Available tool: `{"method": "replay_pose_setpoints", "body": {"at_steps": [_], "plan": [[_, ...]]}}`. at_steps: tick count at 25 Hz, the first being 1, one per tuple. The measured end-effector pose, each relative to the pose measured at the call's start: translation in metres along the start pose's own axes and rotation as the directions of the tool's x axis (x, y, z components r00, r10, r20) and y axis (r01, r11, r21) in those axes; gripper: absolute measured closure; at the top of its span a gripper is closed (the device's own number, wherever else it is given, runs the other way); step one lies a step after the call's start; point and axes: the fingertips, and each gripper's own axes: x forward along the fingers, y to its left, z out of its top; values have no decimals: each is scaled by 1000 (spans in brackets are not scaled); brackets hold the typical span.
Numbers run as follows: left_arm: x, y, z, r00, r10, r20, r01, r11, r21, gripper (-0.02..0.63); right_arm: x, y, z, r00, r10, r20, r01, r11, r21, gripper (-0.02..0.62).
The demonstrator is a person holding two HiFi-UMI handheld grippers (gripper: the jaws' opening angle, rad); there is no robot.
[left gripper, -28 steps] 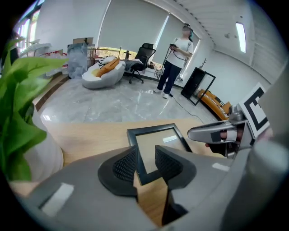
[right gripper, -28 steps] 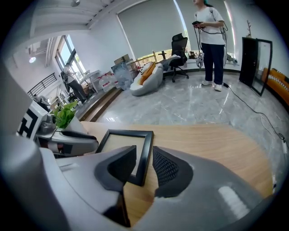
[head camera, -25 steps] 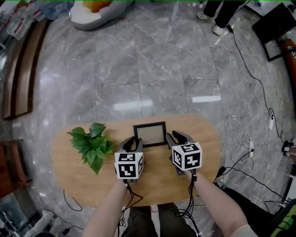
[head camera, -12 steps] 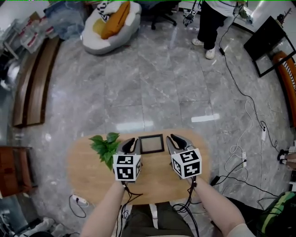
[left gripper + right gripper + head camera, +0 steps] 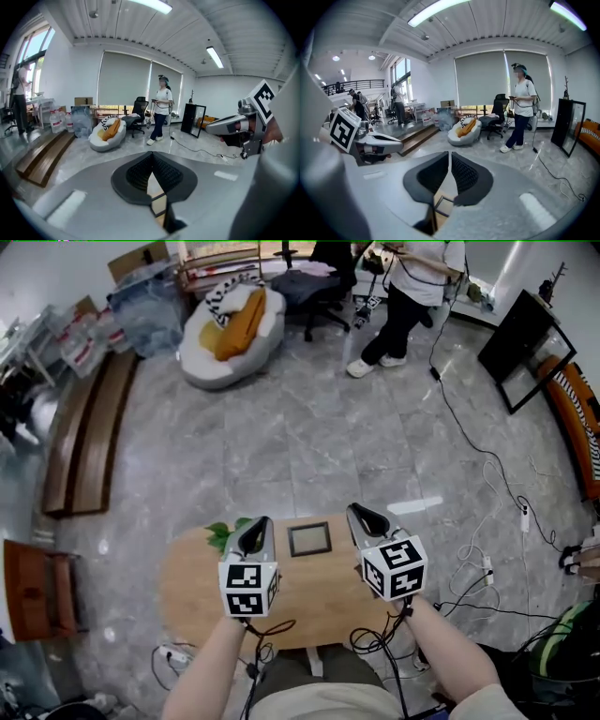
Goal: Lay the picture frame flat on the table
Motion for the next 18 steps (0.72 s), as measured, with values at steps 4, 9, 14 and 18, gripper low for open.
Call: {"method": "replay_pose_setpoints", "body": {"at_steps": [4, 9, 14, 18], "plan": [[-48, -8, 51, 991, -6, 135, 5, 1000, 14, 586, -48, 17, 48, 994, 1, 106, -1, 1000, -2, 581], [-104, -24, 88, 971, -21, 238, 4, 997, 72, 586, -108, 51, 87, 972, 23, 233, -21, 1000, -12, 592], [-156, -39, 117, 947, -19, 320, -20, 993, 119, 586, -169, 80, 123, 936, 44, 349, -24, 998, -61, 594], [-198, -43, 134, 925, -2, 379, -47, 992, 119, 586, -212, 101, 145, 904, 63, 422, -7, 991, -133, 594]]}}
